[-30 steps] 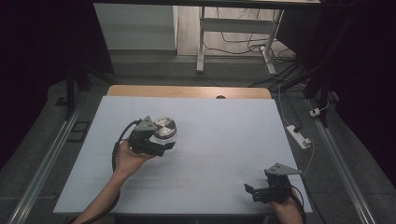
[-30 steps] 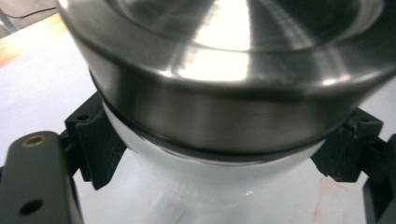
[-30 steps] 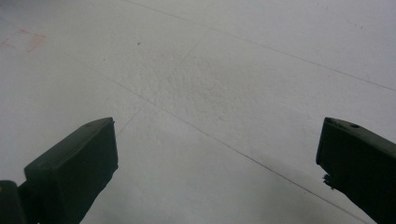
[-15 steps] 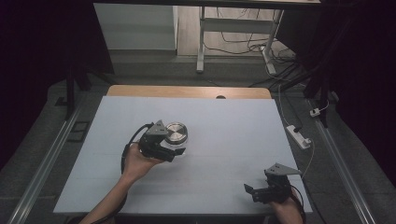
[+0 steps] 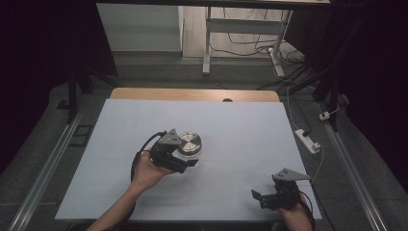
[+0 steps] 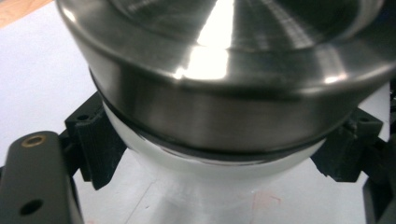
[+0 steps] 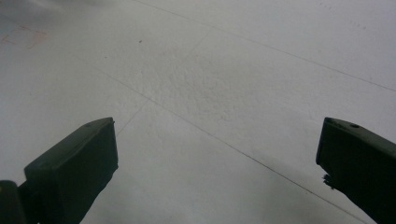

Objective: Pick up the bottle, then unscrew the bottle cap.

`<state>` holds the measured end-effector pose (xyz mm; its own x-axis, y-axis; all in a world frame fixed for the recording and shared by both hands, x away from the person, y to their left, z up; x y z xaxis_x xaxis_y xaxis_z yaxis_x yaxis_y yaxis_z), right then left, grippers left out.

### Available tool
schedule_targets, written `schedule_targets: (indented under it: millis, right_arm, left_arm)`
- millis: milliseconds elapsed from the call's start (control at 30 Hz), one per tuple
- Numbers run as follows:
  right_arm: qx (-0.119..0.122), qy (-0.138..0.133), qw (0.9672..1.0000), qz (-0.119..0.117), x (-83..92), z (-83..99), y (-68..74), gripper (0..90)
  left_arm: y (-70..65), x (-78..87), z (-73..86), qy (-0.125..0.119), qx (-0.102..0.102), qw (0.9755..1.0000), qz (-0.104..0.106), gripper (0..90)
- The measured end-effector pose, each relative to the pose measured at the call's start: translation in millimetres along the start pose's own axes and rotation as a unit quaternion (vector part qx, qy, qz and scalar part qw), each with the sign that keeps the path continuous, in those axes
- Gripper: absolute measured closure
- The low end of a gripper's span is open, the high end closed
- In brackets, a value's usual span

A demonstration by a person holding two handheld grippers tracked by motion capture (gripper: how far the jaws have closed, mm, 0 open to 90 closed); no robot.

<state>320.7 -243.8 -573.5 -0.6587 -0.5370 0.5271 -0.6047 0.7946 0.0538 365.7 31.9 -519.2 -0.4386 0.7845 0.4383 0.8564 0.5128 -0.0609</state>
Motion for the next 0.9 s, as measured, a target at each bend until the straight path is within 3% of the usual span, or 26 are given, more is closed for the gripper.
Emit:
schedule_targets:
  millis: [233, 400, 567, 900]
  right_arm:
    - [0.000, -0.001, 1.0000, -0.001, 0.3, -0.1, 0.1, 0.0]
    - [0.005, -0.015, 0.9998, 0.011, 2.3, -4.3, -0.6, 0.0]
    - [-0.007, -0.042, 0.9991, 0.005, 7.2, -18.6, 4.1, 0.0]
    - [-0.013, -0.060, 0.9979, -0.022, 8.3, -31.9, 16.2, 0.0]
  left_arm:
    - [-7.3, -4.8, -0.8, 0.001, 0.001, 1.0000, 0.010, 16.1]
    - [-9.7, -5.9, -1.5, 0.000, -0.002, 0.9999, 0.011, 16.1]
    - [-9.6, -5.7, -0.4, 0.002, -0.003, 0.9999, 0.014, 16.1]
    - [-9.9, -5.4, -1.0, -0.002, -0.001, 0.9999, 0.016, 16.1]
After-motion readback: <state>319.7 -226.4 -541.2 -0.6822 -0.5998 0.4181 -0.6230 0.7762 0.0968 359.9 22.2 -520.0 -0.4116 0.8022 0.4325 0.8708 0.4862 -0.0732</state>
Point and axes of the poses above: each handheld gripper's, and its own axes: x roughly backward along the jaws, z roughly out of its underside, y roughly to its left, the point moved 10 cm from there along -x, roughly forward along the jaws, and after that the axes turned 11 degrees about -y, right-handed, at the moved point
